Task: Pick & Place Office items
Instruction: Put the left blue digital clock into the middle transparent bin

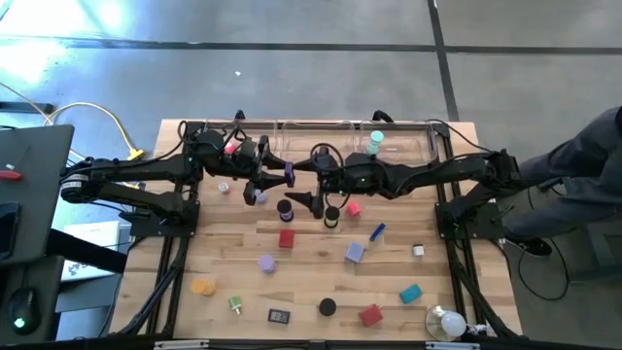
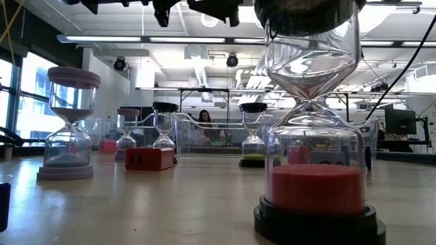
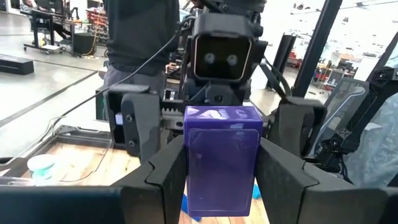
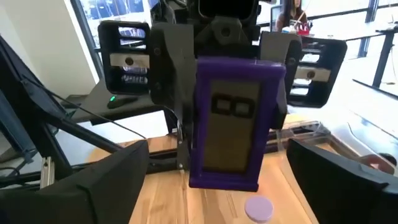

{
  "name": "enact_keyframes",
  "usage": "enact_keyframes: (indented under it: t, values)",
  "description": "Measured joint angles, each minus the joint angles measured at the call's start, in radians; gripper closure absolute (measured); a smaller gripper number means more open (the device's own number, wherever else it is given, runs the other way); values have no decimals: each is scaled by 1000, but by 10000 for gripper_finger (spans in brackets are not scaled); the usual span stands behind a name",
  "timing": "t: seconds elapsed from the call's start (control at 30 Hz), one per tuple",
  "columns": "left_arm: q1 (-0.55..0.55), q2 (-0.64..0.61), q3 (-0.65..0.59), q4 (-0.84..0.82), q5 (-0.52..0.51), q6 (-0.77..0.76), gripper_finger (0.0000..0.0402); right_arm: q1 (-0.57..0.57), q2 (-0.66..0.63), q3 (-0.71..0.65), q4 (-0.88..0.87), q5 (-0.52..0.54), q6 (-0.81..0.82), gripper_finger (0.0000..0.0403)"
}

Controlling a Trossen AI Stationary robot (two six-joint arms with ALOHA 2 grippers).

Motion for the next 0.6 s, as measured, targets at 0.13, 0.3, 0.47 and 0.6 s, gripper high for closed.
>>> enact_keyframes:
  t: [0.13,0.3,0.47,0.6]
  values:
    - [0,0,0,0,-1,0,247,0,0,0,-2,2,-1,66]
    - [0,0,0,-8,-7,0,247,0,0,0,-1,5,-1,131]
    - [-1,0,0,-12,-13,0,245,0,0,0,-3,9,-1,223]
    - [-1,-1,0,-12,-10,0,238,-1,-1,0,-4,-1,2,270]
